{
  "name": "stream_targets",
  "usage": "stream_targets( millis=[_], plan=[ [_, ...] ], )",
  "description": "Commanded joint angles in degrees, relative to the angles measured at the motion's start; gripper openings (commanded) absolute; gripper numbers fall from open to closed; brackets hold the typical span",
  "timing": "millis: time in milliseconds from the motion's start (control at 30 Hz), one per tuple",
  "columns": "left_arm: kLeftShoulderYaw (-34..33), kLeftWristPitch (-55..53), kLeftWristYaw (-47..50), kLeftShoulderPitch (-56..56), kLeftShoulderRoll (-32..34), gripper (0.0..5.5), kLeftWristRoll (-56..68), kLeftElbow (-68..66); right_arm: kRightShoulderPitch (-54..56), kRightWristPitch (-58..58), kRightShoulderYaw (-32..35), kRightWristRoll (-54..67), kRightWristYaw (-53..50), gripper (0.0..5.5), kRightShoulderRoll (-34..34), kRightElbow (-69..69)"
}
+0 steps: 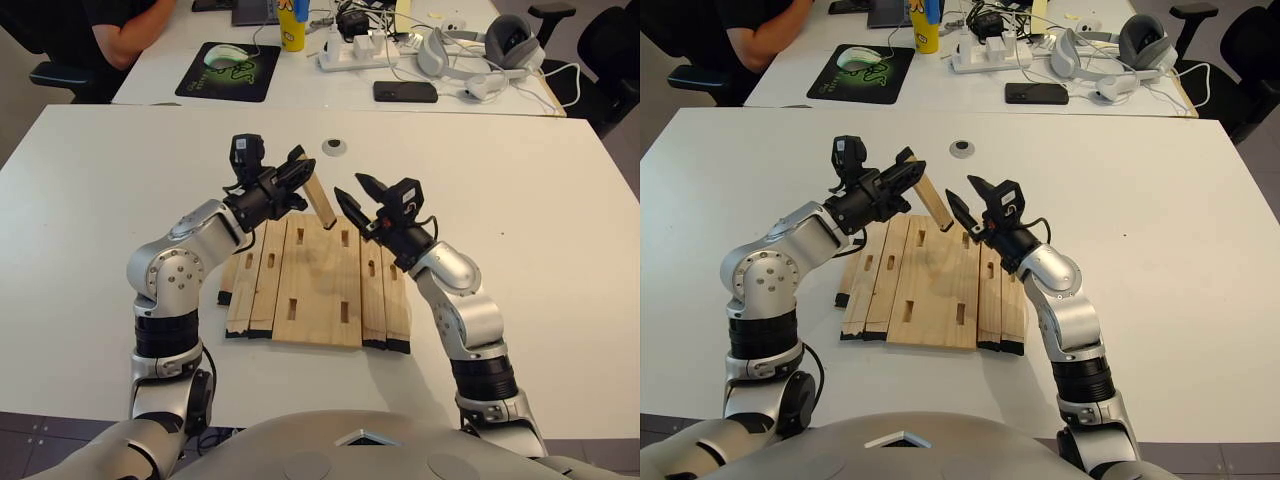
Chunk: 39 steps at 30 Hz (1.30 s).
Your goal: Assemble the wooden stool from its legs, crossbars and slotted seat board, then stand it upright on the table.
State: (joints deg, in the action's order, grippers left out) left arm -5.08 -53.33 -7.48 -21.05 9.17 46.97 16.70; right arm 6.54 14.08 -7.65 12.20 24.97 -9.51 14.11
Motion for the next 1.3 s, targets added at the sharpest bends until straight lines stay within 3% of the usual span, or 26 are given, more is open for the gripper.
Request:
stream_targets(
  millis=[33,367,500,767,1033,1300],
  plan=[
    [-0.55,-0.3,0.38,-0.12,-0.25,0.43,-0.44,-0.02,-0.32,0.14,0.64,0.82,-0.5,3.04,0.42,0.07],
    [-1.65,0.81,7.47,6.01,5.45,0.43,-8.74,18.17,-4.67,1.12,7.52,3.59,-6.4,4.45,3.14,-1.67],
    [-2.02,0.09,8.35,12.79,8.32,0.43,-11.85,23.37,-6.37,0.81,9.32,3.0,-8.72,4.48,3.28,-2.5],
    [-4.26,1.57,11.87,20.05,6.38,0.43,-16.78,25.09,-5.86,1.16,9.72,1.62,-11.41,4.48,3.5,-4.52],
    [-5.79,-3.41,13.46,20.16,0.49,0.43,-12.6,24.54,-4.97,1.19,8.2,0.96,-12.27,4.48,4.88,-6.13],
    [-7.26,-8.15,14.28,20.68,-0.84,0.43,-10.0,26.43,-5.27,0.42,6.62,0.12,-13.23,4.48,6.64,-7.09]
  ],
)
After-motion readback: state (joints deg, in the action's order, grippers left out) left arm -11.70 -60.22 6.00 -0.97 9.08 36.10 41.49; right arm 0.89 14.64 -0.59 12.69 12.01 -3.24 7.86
